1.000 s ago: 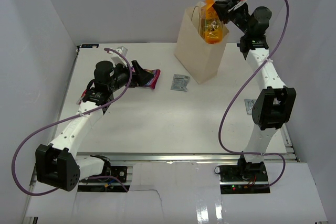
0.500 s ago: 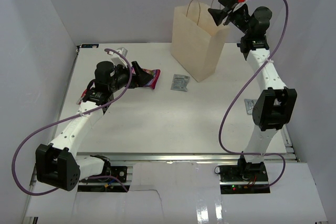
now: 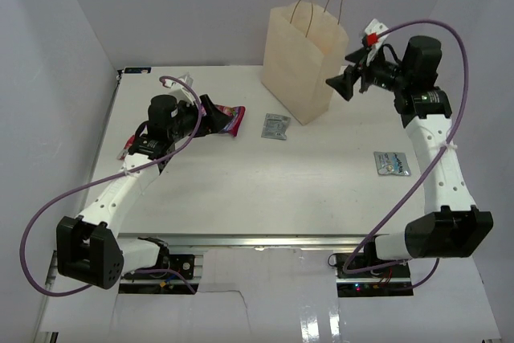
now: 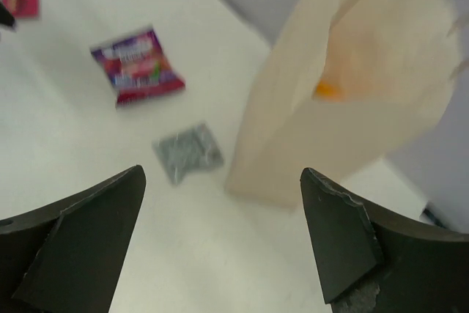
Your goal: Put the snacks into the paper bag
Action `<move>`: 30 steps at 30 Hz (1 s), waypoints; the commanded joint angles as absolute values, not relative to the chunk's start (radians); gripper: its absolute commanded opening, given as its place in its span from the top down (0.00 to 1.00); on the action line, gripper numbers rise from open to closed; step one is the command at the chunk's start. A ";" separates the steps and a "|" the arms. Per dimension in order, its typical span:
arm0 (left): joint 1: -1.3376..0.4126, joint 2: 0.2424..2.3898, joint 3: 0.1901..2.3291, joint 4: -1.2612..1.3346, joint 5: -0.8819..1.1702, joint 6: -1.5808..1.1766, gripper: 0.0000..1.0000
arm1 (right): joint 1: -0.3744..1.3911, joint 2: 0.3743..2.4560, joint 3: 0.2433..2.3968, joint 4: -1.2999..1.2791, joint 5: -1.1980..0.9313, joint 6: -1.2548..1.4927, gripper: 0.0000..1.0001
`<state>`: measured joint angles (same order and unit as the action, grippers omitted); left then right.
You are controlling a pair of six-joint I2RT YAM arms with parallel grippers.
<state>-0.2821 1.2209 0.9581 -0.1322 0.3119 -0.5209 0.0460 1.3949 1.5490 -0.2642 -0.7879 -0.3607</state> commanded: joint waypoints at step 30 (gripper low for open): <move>-0.268 1.302 0.996 -0.156 0.374 -0.551 0.10 | -0.189 1.637 0.926 -0.361 0.141 -0.284 0.04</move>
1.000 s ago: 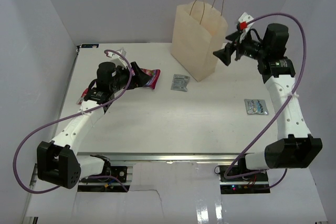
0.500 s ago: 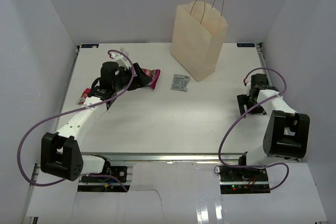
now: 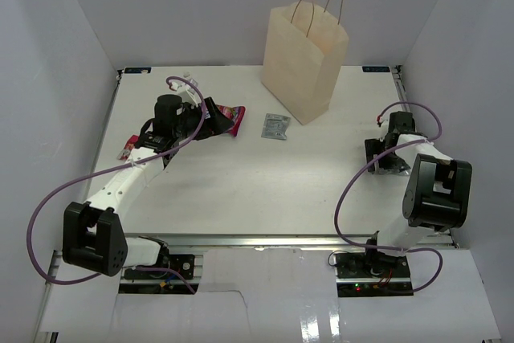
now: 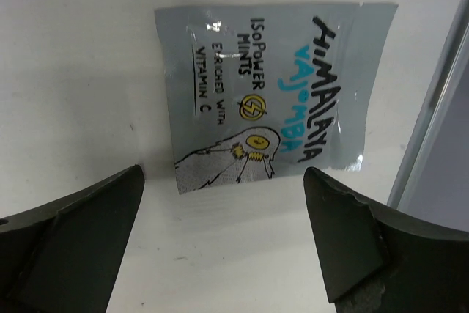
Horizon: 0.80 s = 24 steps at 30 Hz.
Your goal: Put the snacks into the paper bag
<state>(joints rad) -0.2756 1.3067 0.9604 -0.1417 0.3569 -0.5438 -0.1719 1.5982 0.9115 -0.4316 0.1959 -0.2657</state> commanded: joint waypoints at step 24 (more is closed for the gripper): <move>-0.268 1.287 0.969 -0.150 0.370 -0.563 0.10 | -0.301 1.776 0.905 -0.437 -0.201 -0.474 0.68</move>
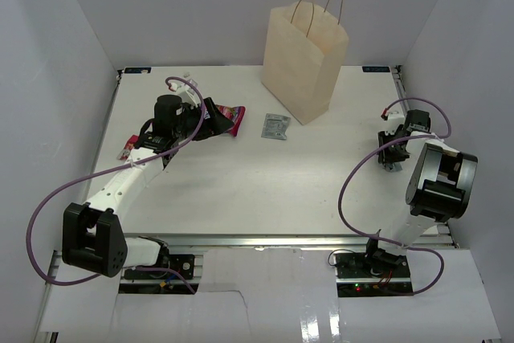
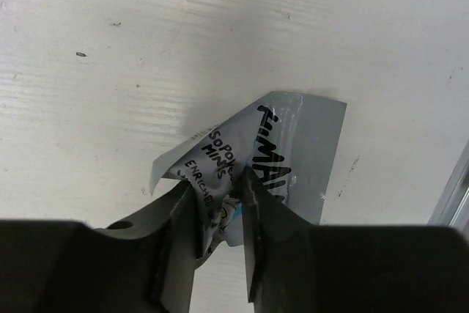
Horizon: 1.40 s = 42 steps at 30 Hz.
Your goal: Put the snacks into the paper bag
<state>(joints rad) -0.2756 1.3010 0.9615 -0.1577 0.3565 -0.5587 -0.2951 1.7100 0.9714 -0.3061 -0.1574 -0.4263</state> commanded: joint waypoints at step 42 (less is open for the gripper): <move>-0.278 1.252 0.917 -0.008 0.489 -0.675 0.10 | 0.084 2.059 2.251 0.034 -0.540 0.155 0.82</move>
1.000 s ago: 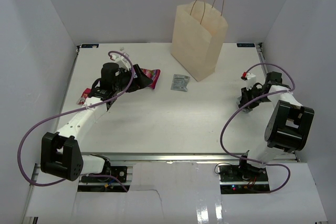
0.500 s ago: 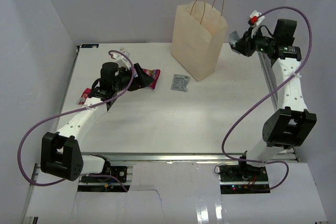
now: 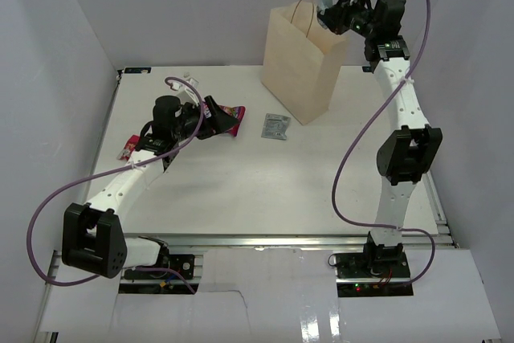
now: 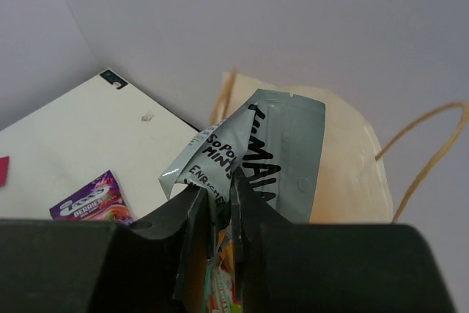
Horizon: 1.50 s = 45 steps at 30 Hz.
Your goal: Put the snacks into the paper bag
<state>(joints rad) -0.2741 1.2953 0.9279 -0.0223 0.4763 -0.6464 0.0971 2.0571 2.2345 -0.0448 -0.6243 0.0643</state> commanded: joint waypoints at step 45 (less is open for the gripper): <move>-0.660 2.302 1.793 -0.362 -0.166 -0.314 0.12 | -0.178 1.319 1.071 -0.480 -0.755 -0.453 0.17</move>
